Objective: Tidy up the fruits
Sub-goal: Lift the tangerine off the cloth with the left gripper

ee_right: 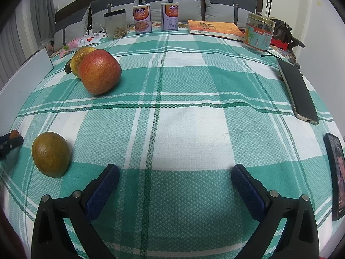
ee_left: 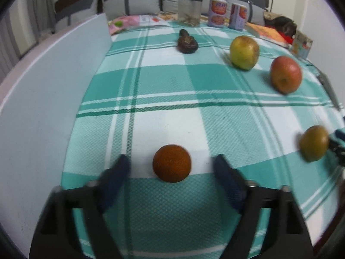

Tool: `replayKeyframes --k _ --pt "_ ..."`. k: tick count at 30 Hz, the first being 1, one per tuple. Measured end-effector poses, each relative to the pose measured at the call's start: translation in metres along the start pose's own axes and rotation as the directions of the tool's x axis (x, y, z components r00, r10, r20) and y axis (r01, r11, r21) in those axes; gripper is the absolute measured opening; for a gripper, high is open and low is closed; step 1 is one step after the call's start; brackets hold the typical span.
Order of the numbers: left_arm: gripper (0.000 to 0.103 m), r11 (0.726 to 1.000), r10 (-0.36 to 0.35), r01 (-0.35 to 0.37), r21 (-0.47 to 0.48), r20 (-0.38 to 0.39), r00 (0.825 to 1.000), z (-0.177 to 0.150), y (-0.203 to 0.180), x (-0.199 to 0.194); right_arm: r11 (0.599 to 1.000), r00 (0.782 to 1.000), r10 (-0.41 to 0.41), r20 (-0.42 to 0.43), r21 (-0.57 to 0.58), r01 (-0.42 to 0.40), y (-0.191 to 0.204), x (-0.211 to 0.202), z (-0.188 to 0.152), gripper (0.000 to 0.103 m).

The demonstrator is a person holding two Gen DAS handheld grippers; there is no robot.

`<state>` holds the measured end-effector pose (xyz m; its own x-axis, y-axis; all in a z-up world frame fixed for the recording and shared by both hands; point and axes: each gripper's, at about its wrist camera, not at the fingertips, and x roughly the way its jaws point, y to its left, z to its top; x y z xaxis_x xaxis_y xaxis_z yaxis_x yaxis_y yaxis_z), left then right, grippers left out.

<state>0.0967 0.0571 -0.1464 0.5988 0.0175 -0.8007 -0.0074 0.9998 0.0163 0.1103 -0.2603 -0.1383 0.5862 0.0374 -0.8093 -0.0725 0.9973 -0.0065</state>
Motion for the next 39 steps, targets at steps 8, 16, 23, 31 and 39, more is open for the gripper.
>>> replayKeyframes --k 8,16,23,31,39 --pt "0.093 1.0 -0.002 0.003 -0.026 0.025 1.0 -0.0025 0.0062 0.0009 1.0 1.0 0.001 -0.001 0.0 -0.001 -0.0001 0.0 -0.0001 0.103" --pt "0.093 1.0 -0.001 0.002 -0.026 0.025 1.0 -0.0026 0.0061 0.0006 1.0 1.0 -0.003 -0.001 -0.002 0.003 -0.0006 0.0 0.0001 0.103" --pt "0.093 1.0 -0.003 0.003 -0.026 0.025 1.0 -0.0032 0.006 0.0003 1.0 1.0 -0.003 0.0 -0.002 0.003 -0.0004 -0.0002 0.0 0.103" --pt "0.093 1.0 -0.003 0.003 -0.026 0.026 1.0 -0.0034 0.0059 0.0002 1.0 1.0 -0.004 0.0 -0.002 0.004 -0.0004 -0.0003 -0.0002 0.103" --pt "0.095 0.999 -0.031 0.032 -0.031 0.026 0.999 -0.0048 0.0081 -0.0017 1.0 1.0 -0.003 0.0 -0.002 0.003 -0.0005 -0.0002 -0.0002 0.103"
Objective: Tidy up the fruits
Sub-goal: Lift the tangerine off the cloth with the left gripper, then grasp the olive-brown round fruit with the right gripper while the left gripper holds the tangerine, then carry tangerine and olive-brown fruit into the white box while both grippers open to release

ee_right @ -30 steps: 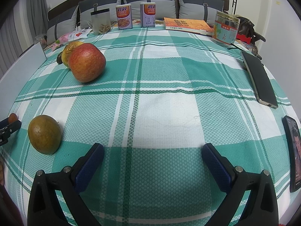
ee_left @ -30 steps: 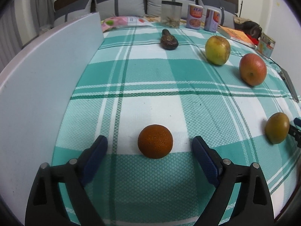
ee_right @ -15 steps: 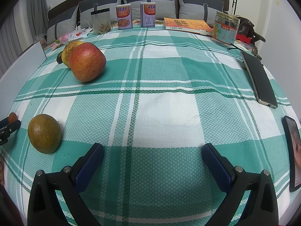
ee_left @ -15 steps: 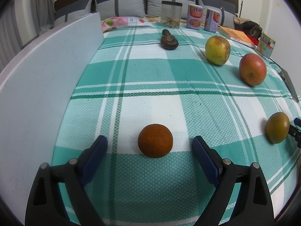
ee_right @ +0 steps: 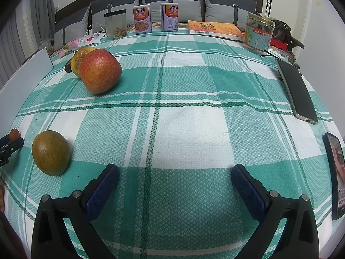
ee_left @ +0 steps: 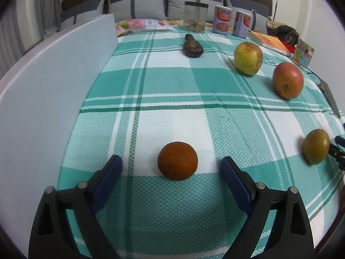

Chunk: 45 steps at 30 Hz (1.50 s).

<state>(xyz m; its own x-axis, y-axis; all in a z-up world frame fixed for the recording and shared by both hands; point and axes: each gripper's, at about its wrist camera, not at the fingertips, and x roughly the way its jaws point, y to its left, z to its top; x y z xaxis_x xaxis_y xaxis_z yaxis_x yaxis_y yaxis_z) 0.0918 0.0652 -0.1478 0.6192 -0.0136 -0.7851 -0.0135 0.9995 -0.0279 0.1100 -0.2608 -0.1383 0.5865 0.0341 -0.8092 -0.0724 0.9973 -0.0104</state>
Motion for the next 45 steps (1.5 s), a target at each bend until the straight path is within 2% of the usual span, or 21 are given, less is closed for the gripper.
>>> replayKeyframes --k 5,7,9,11,13,16,18,19,21,22,23,24,25,27,30,32,35,38,41,45 --pt "0.096 0.999 -0.028 0.028 0.031 -0.017 0.999 -0.001 -0.001 -0.003 1.0 1.0 0.001 0.0 0.0 -0.001 0.0 0.0 0.0 0.103" --pt "0.094 0.995 -0.071 0.075 0.072 -0.05 0.996 -0.001 0.001 -0.006 1.0 1.0 0.001 -0.002 0.001 -0.001 0.0 0.0 0.0 0.103" --pt "0.093 0.988 -0.145 0.147 0.04 -0.062 0.987 0.001 0.012 -0.014 1.0 1.0 0.01 -0.009 -0.002 -0.01 0.0 -0.001 0.0 0.103" --pt "0.083 0.982 -0.187 0.188 0.007 -0.053 0.981 0.005 0.021 -0.021 0.998 0.998 0.066 -0.006 0.011 -0.066 0.0 -0.01 -0.003 0.103" --pt "0.078 0.981 -0.19 0.192 0.016 -0.073 0.979 0.008 0.022 -0.023 0.987 0.987 0.16 0.029 0.027 -0.161 0.005 -0.026 -0.007 0.103" --pt "0.069 0.981 -0.166 0.175 0.084 -0.096 0.981 0.01 0.01 -0.017 0.959 0.96 0.276 0.049 -0.075 -0.272 0.037 -0.047 -0.007 0.103" --pt "0.059 0.981 -0.14 0.153 0.121 -0.116 0.983 0.01 0.002 -0.009 0.936 0.948 0.317 0.028 -0.167 -0.308 0.066 -0.052 -0.003 0.103" --pt "0.05 0.981 -0.124 0.141 0.132 -0.124 0.984 0.01 -0.001 -0.006 0.929 0.947 0.322 0.011 -0.195 -0.313 0.079 -0.051 0.0 0.102" --pt "0.04 0.982 -0.106 0.122 0.143 -0.112 0.988 0.012 -0.004 -0.006 0.927 0.949 0.316 -0.02 -0.209 -0.313 0.098 -0.043 0.01 0.101" --pt "0.03 0.984 -0.102 0.117 0.134 -0.112 0.988 0.012 -0.003 -0.006 0.928 0.95 0.312 -0.033 -0.204 -0.312 0.103 -0.038 0.014 0.097" --pt "0.03 0.986 -0.101 0.115 0.121 -0.117 0.988 0.013 -0.002 -0.006 0.929 0.95 0.309 -0.051 -0.2 -0.312 0.108 -0.032 0.017 0.094" --pt "0.03 0.988 -0.101 0.115 0.108 -0.122 0.987 0.014 -0.001 -0.006 0.93 0.95 0.302 -0.077 -0.196 -0.312 0.112 -0.024 0.021 0.086" --pt "0.03 0.989 -0.098 0.111 0.101 -0.125 0.987 0.013 -0.001 -0.007 0.931 0.949 0.293 -0.116 -0.19 -0.311 0.114 -0.014 0.022 0.069" --pt "0.029 0.99 -0.092 0.105 0.093 -0.131 0.987 0.011 0.0 -0.01 0.935 0.945 0.287 -0.156 -0.17 -0.312 0.116 -0.004 0.023 0.048" --pt "0.029 0.99 -0.123 0.131 0.048 -0.142 0.982 0.007 0.002 -0.023 0.93 0.941 0.304 -0.151 -0.166 -0.328 0.119 -0.013 0.025 0.048" --pt "0.028 0.984 -0.175 0.177 0.001 -0.13 0.976 0.009 0.006 -0.045 0.918 0.932 0.332 -0.145 -0.178 -0.355 0.126 -0.028 0.027 0.048" --pt "0.028 0.966 -0.256 0.252 -0.064 -0.077 0.964 0.017 0.018 -0.09 0.884 0.905 0.406 -0.124 -0.199 -0.424 0.149 -0.058 0.043 0.048" --pt "0.028 0.952 -0.293 0.289 -0.1 -0.026 0.956 0.028 0.039 -0.135 0.835 0.868 0.485 -0.109 -0.239 -0.496 0.187 -0.086 0.065 0.048" --pt "0.029 0.961 -0.244 0.246 -0.126 0.03 0.969 0.04 0.077 -0.176 0.767 0.82 0.559 -0.124 -0.298 -0.568 0.242 -0.111 0.088 0.048" --pt "0.029 0.963 -0.15 0.159 -0.218 0.056 0.987 0.044 0.139 -0.193 0.663 0.755 0.631 -0.177 -0.381 -0.644 0.321 -0.132 0.106 0.048"
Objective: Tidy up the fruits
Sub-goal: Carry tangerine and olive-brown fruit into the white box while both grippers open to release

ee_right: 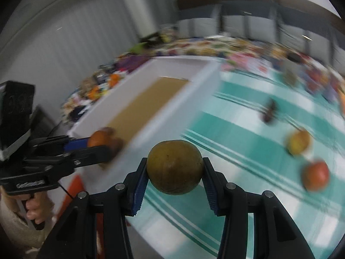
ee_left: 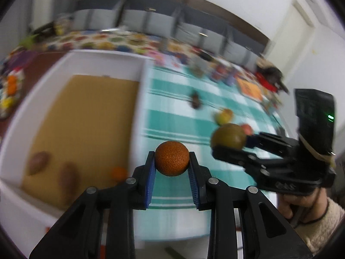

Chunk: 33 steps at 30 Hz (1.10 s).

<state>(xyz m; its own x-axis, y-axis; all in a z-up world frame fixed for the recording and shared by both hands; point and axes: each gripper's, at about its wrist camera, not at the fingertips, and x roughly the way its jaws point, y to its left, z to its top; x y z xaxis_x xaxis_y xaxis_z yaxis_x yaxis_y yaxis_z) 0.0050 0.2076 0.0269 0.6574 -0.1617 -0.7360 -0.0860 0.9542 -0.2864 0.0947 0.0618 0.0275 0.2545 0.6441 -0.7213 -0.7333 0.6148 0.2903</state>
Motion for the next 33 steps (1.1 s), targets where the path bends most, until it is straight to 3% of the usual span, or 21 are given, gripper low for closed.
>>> replayKeyframes --k 2,7,10,15,20,22,25,26,30,33 --pt "0.029 0.995 0.072 -0.072 -0.064 -0.007 0.997 0.006 0.038 0.0 0.999 0.999 0.03 -0.012 -0.024 -0.03 0.019 0.014 0.015 0.048" --pt "0.029 0.972 0.158 -0.169 -0.164 -0.08 0.984 -0.001 0.102 0.016 0.996 0.993 0.065 -0.094 -0.051 -0.07 0.048 0.058 0.049 0.048" --pt "0.029 0.962 0.173 -0.196 -0.187 -0.134 0.976 -0.01 0.12 0.034 0.995 0.981 0.071 -0.181 -0.06 -0.083 0.061 0.091 0.052 0.048" --pt "0.029 0.958 0.162 -0.209 -0.199 -0.228 0.96 -0.029 0.126 0.057 0.992 0.944 -0.001 -0.33 -0.12 -0.042 0.073 0.146 0.045 0.048" --pt "0.03 0.953 0.178 -0.235 -0.19 -0.275 0.945 -0.041 0.123 0.069 0.989 0.914 -0.08 -0.397 -0.147 0.023 0.068 0.185 0.043 0.049" --pt "0.035 0.949 0.197 -0.252 -0.189 -0.27 0.942 -0.041 0.12 0.067 0.99 0.919 -0.086 -0.385 -0.138 0.035 0.065 0.184 0.047 0.059" --pt "0.067 0.939 0.242 -0.287 -0.19 -0.227 0.943 -0.034 0.115 0.055 0.992 0.941 -0.082 -0.328 -0.122 0.044 0.066 0.162 0.059 0.078" --pt "0.072 0.938 0.251 -0.288 -0.192 -0.194 0.948 -0.031 0.111 0.048 0.992 0.952 -0.078 -0.297 -0.121 0.043 0.066 0.149 0.063 0.078" --pt "0.076 0.951 0.259 -0.268 -0.156 -0.074 0.963 -0.014 0.079 0.024 0.99 0.986 -0.088 -0.141 -0.122 0.071 0.058 0.084 0.073 0.092" --pt "0.083 0.967 0.236 -0.235 -0.103 -0.002 0.972 -0.008 0.042 0.016 0.987 0.991 -0.127 -0.037 -0.103 0.122 0.036 0.039 0.06 0.1"
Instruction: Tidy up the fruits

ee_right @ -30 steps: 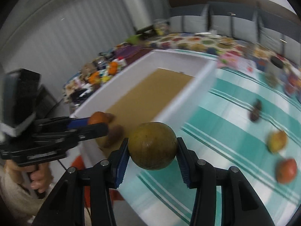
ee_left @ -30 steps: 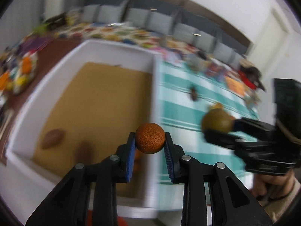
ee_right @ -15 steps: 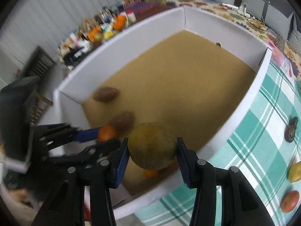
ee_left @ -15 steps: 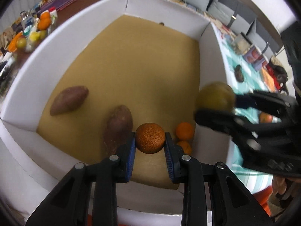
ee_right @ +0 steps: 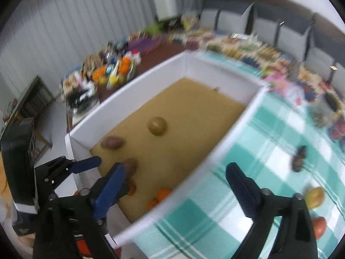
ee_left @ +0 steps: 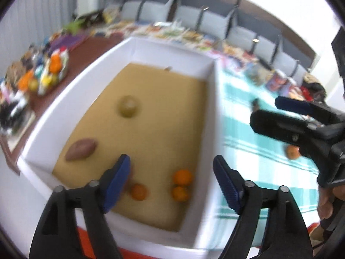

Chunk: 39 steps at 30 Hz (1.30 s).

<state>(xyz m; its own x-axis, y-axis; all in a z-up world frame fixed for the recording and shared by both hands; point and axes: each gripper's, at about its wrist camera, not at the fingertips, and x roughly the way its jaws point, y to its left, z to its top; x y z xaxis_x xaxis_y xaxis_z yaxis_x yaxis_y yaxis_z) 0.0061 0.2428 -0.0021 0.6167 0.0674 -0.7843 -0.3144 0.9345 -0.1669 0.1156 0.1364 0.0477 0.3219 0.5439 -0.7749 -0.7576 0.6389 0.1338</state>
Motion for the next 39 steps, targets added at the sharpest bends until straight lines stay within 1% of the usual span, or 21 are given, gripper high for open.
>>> replayKeyframes --k 3,4,5,6,7,9,10,11,12,13,14,16,18,21,23,25,29,31,33,36,39 --pt "0.083 0.995 -0.071 0.07 0.065 0.008 0.997 -0.008 -0.043 -0.002 0.992 0.991 -0.12 0.056 0.046 0.117 -0.041 -0.028 -0.045 0.101" --pt "0.084 0.992 -0.088 0.088 0.09 -0.006 0.996 -0.013 -0.06 0.003 0.988 0.988 -0.142 0.062 0.071 0.137 -0.052 -0.033 -0.059 0.101" --pt "0.084 0.988 -0.089 0.093 0.127 -0.032 0.995 -0.02 -0.078 0.011 0.983 0.985 -0.156 0.069 0.11 0.148 -0.067 -0.038 -0.075 0.101" --pt "0.084 0.981 -0.095 0.103 0.162 -0.056 0.994 -0.029 -0.098 0.02 0.97 0.978 -0.196 0.065 0.157 0.184 -0.086 -0.044 -0.1 0.101" --pt "0.084 0.976 -0.099 0.111 0.189 -0.073 0.992 -0.039 -0.115 0.029 0.958 0.972 -0.226 0.057 0.192 0.211 -0.101 -0.048 -0.117 0.101" --pt "0.084 0.964 -0.121 0.145 0.221 -0.118 0.986 -0.059 -0.144 0.05 0.92 0.957 -0.286 0.042 0.291 0.262 -0.134 -0.06 -0.157 0.101" --pt "0.084 0.96 -0.13 0.159 0.232 -0.137 0.982 -0.066 -0.157 0.059 0.893 0.95 -0.31 0.025 0.352 0.282 -0.153 -0.067 -0.181 0.101" --pt "0.084 0.956 -0.134 0.168 0.242 -0.15 0.98 -0.074 -0.168 0.068 0.873 0.944 -0.33 0.007 0.384 0.302 -0.165 -0.071 -0.195 0.101" --pt "0.084 0.952 -0.134 0.17 0.255 -0.151 0.979 -0.083 -0.18 0.078 0.847 0.933 -0.36 -0.014 0.416 0.332 -0.178 -0.074 -0.212 0.101" --pt "0.084 0.949 -0.13 0.166 0.269 -0.146 0.981 -0.09 -0.189 0.086 0.814 0.915 -0.402 -0.036 0.444 0.375 -0.192 -0.077 -0.233 0.101" --pt "0.084 0.945 -0.116 0.153 0.29 -0.142 0.983 -0.096 -0.198 0.097 0.793 0.903 -0.426 -0.054 0.459 0.402 -0.201 -0.078 -0.246 0.101" --pt "0.084 0.94 -0.091 0.132 0.316 -0.141 0.986 -0.103 -0.208 0.11 0.756 0.884 -0.46 -0.089 0.483 0.442 -0.217 -0.079 -0.271 0.101" --pt "0.084 0.935 -0.077 0.12 0.333 -0.141 0.987 -0.106 -0.216 0.12 0.73 0.872 -0.478 -0.104 0.504 0.461 -0.229 -0.079 -0.29 0.101" --pt "0.084 0.931 -0.055 0.098 0.352 -0.13 0.99 -0.109 -0.223 0.135 0.722 0.867 -0.486 -0.11 0.509 0.469 -0.234 -0.074 -0.298 0.101" --pt "0.086 0.931 -0.056 0.092 0.353 -0.111 0.992 -0.109 -0.225 0.141 0.725 0.866 -0.488 -0.113 0.5 0.473 -0.236 -0.067 -0.299 0.101" --pt "0.087 0.932 -0.062 0.089 0.351 -0.088 0.994 -0.107 -0.227 0.145 0.733 0.863 -0.494 -0.107 0.482 0.48 -0.237 -0.059 -0.293 0.101" --pt "0.097 0.935 -0.058 0.076 0.347 -0.063 0.996 -0.102 -0.229 0.155 0.752 0.86 -0.499 -0.107 0.441 0.491 -0.236 -0.041 -0.285 0.101" --pt "0.099 0.937 -0.06 0.076 0.341 -0.056 0.997 -0.101 -0.228 0.159 0.753 0.854 -0.502 -0.135 0.417 0.509 -0.235 -0.032 -0.283 0.102" --pt "0.099 0.936 -0.058 0.072 0.345 -0.052 0.997 -0.101 -0.229 0.16 0.755 0.853 -0.506 -0.126 0.414 0.509 -0.235 -0.032 -0.282 0.102" --pt "0.1 0.935 -0.057 0.069 0.348 -0.042 0.997 -0.103 -0.229 0.16 0.754 0.857 -0.498 -0.135 0.422 0.504 -0.237 -0.031 -0.284 0.103" --pt "0.1 0.935 -0.056 0.066 0.349 -0.038 0.998 -0.103 -0.229 0.16 0.75 0.853 -0.503 -0.136 0.422 0.51 -0.236 -0.031 -0.285 0.103"
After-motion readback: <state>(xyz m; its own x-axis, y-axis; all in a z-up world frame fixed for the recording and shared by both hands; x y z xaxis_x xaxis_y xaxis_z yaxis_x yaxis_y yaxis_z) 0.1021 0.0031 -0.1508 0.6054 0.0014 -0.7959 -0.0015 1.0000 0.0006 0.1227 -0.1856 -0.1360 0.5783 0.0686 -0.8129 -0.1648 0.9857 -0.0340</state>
